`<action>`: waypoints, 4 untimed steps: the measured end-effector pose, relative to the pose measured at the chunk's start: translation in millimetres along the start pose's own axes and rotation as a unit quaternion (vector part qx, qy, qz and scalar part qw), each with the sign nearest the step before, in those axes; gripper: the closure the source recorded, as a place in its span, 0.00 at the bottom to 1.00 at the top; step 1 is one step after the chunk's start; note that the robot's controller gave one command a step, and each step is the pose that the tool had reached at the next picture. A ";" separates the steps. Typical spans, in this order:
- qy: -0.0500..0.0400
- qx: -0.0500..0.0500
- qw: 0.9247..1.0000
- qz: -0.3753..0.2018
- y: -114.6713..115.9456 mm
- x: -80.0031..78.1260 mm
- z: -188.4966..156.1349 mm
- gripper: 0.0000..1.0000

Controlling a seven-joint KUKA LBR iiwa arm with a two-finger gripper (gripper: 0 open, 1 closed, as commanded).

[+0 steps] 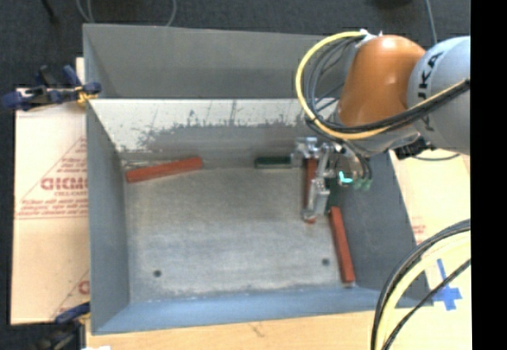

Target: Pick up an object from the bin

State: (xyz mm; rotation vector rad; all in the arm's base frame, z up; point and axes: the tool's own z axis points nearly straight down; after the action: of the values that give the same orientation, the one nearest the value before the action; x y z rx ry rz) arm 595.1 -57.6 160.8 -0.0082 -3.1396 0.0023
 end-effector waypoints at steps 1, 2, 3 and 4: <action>0.001 0.000 0.989 0.150 -75.9 60.5 74.6 0.00; -0.006 0.001 0.998 0.067 -80.2 -30.8 89.1 0.00; -0.004 0.002 0.961 -0.275 -45.7 43.7 84.5 0.00; -0.003 0.000 0.920 -0.393 37.8 44.4 88.9 0.00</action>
Offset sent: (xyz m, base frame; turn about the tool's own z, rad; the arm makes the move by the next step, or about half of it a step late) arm -0.0590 -0.0725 -0.0723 0.2988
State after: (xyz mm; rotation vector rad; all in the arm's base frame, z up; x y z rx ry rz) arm 550.8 -19.7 71.9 1.2277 -2.8965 0.0015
